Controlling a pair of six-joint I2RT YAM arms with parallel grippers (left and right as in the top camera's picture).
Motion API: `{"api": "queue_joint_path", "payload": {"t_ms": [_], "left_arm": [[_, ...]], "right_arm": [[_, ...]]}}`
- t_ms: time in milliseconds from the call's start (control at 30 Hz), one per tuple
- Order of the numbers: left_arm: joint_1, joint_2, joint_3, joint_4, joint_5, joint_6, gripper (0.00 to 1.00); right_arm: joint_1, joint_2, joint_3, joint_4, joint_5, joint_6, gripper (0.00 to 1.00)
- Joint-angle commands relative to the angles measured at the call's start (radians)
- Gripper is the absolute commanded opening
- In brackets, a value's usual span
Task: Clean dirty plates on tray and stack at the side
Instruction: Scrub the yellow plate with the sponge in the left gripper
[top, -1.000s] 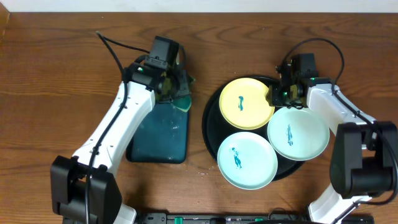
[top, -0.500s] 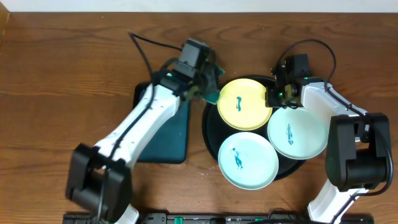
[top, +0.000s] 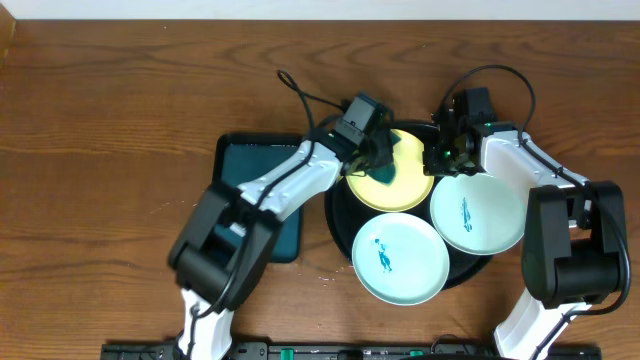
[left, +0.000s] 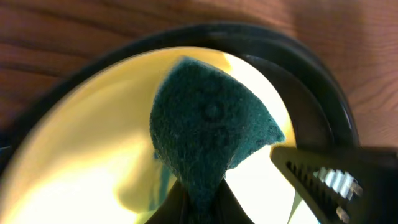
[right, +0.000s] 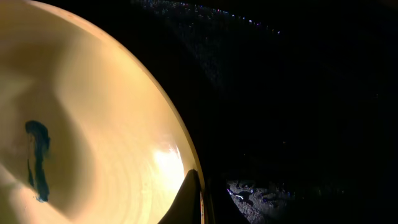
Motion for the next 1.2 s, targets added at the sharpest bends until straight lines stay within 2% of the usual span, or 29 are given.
{"api": "queue_joint_path", "payload": {"t_ms": [0,100,167,267,533,633,700,733,800,900,1000,1167], "left_arm": [[0.002,0.076,0.02,0.076,0.115,-0.128,0.08],[0.002,0.131,0.02,0.081,0.131,-0.137,0.08],[0.004,0.147,0.02,0.032,0.094,-0.089,0.08],[0.006,0.145,0.023,-0.088,-0.05,-0.008,0.08],[0.006,0.14,0.127,-0.425,-0.484,0.085,0.08],[0.006,0.14,0.157,-0.481,-0.586,0.101,0.08],[0.007,0.14,0.167,-0.494,-0.601,0.11,0.08],[0.005,0.14,0.167,-0.493,-0.599,0.108,0.08],[0.002,0.141,0.166,-0.467,-0.495,0.102,0.08],[0.0,0.141,0.166,-0.379,-0.246,0.092,0.08],[-0.01,0.142,0.166,-0.296,-0.063,0.021,0.08],[-0.048,0.143,0.166,-0.237,0.01,-0.046,0.08]], "right_arm": [[0.026,0.028,-0.005,-0.019,0.0,-0.006,0.01],[0.026,0.028,-0.005,-0.023,0.0,-0.006,0.01],[0.026,0.028,-0.005,-0.023,0.0,-0.005,0.01],[0.026,0.028,-0.005,-0.023,0.0,-0.005,0.01],[0.026,0.028,-0.005,-0.027,0.0,-0.005,0.01],[0.026,0.028,-0.005,-0.029,0.0,-0.005,0.01],[0.026,0.028,-0.005,-0.029,0.0,-0.005,0.01],[0.026,0.028,-0.005,-0.029,0.0,-0.005,0.01],[0.026,0.028,-0.005,-0.031,0.0,-0.006,0.01],[0.026,0.028,-0.005,-0.031,0.0,-0.006,0.01],[0.026,0.028,-0.005,-0.03,0.0,-0.006,0.01],[0.026,0.028,-0.005,-0.031,0.0,-0.005,0.01]]}}
